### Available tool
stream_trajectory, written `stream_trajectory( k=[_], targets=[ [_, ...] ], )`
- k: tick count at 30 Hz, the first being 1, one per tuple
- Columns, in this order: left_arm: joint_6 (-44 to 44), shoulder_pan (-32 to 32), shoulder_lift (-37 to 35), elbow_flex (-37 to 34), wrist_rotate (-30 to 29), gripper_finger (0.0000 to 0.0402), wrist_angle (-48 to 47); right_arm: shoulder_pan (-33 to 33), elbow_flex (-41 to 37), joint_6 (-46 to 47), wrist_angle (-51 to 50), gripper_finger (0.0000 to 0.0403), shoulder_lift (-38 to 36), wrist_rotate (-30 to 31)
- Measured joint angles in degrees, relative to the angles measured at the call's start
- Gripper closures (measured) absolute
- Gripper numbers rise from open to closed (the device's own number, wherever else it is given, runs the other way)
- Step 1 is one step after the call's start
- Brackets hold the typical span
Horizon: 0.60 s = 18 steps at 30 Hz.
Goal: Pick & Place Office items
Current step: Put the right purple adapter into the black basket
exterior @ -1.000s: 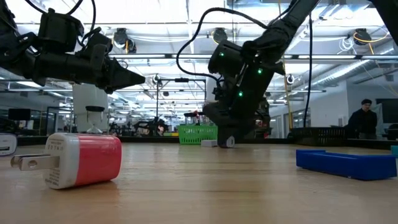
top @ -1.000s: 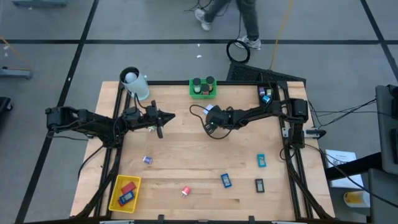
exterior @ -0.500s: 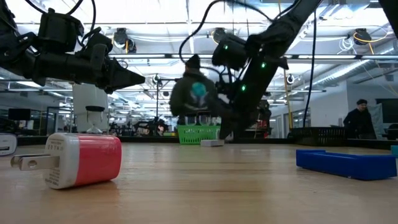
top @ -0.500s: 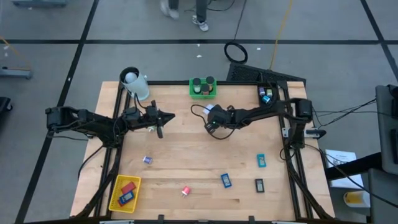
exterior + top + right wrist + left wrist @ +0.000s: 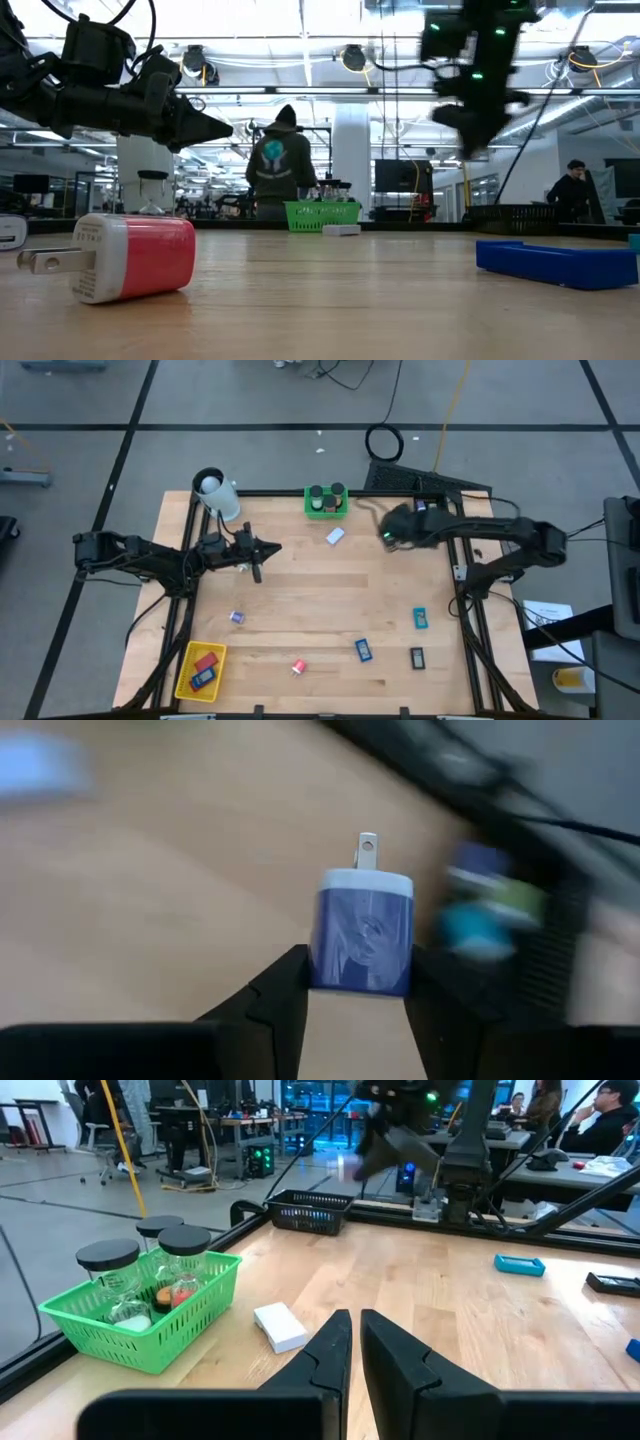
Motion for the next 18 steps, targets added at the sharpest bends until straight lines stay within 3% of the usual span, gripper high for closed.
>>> stream_trajectory(
  k=[4,10,14,18],
  targets=[
    [0.0,0.0,0.0,0.0,0.0,0.0366,0.0,-9.8,-6.5,-5.7,-1.3,0.0269,-6.6,0.2],
    [-0.2,0.0,0.0,0.0,0.0,0.0366,0.0,-24.1,-20.7,-16.2,11.1,0.0269,-11.0,-3.2],
    [-0.3,0.0,0.0,0.0,0.0,0.0366,0.0,-29.2,-25.5,-20.2,18.5,0.0268,-11.5,-3.1],
    [-0.3,0.0,0.0,0.0,0.0,0.0366,0.1,-30.1,-26.4,-21.6,20.6,0.0268,-11.5,-2.6]
  ],
)
